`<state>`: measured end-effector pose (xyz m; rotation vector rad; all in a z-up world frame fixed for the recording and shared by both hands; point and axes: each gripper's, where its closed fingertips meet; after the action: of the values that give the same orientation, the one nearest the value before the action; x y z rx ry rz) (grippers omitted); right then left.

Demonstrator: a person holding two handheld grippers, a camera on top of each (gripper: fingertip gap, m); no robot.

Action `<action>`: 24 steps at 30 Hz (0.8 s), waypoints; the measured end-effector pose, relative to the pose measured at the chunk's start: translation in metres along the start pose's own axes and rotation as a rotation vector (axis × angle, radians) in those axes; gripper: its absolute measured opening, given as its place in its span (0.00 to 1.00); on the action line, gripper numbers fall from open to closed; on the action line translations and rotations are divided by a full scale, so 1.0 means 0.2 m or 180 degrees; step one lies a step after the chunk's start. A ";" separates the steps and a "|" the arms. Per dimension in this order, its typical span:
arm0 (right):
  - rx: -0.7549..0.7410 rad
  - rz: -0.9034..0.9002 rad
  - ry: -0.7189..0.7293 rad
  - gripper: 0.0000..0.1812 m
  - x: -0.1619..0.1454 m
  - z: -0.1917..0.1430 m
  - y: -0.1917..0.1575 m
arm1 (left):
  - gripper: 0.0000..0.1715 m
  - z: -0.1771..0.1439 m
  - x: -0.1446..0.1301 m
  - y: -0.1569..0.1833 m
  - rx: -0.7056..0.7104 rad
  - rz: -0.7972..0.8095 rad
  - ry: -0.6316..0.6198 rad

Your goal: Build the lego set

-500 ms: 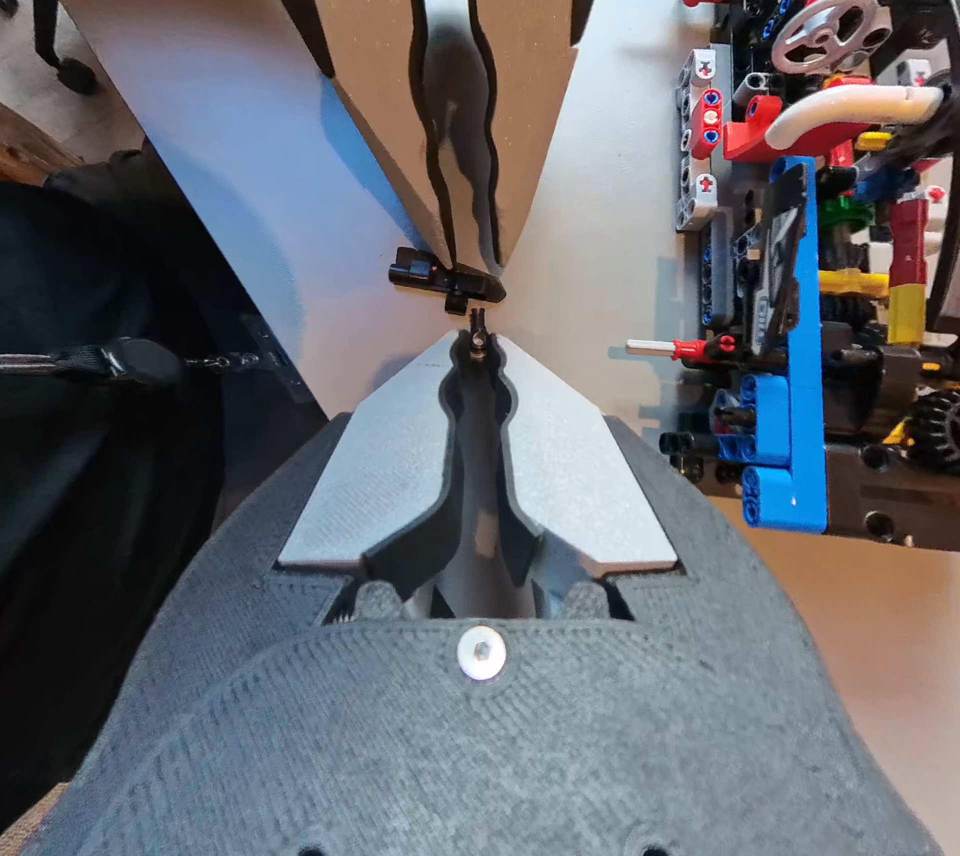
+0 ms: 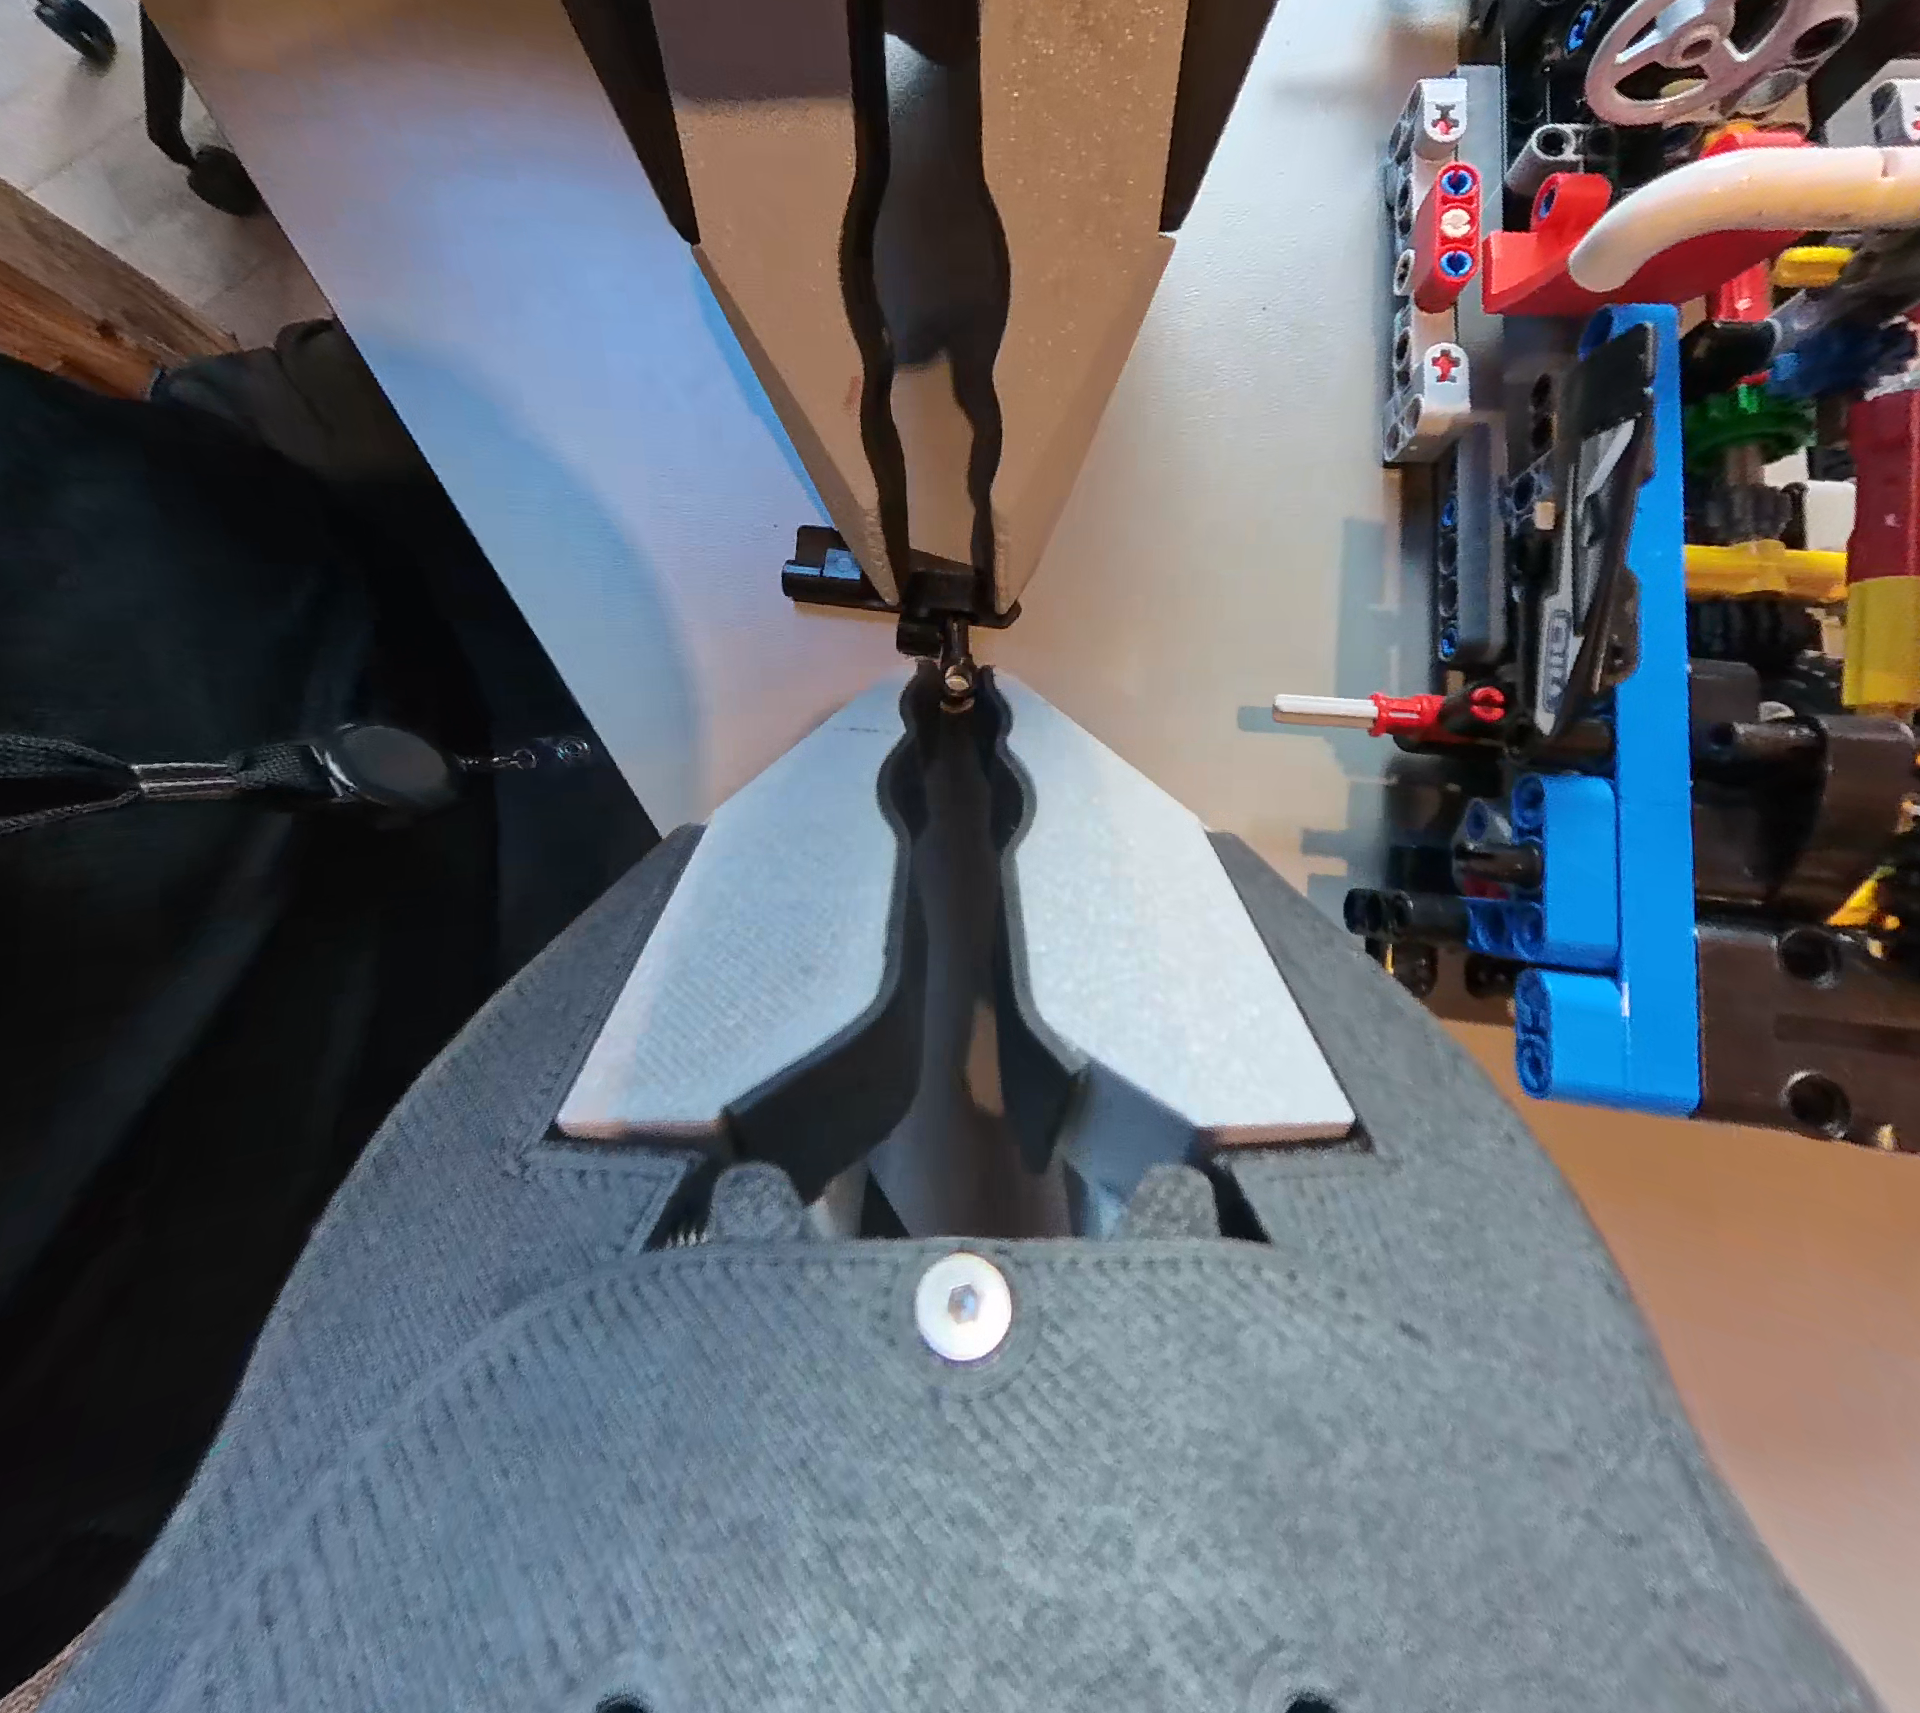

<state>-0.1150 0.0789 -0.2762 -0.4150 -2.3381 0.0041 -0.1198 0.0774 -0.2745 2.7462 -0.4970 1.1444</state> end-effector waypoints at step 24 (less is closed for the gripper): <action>0.0319 0.0850 -0.0400 0.02 0.01 0.00 0.01 | 0.06 0.00 0.00 -0.01 0.0227 0.0019 0.0134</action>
<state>-0.1153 0.0811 -0.2760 -0.6907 -2.3751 0.2812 -0.1194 0.0791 -0.2744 2.7753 -0.4684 1.2422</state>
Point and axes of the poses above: each gripper's, where its closed fingertips meet, z out along the fingers, x out of its top, y = z × x across the jaws, and after that the axes turned 2 degrees about x, right-handed
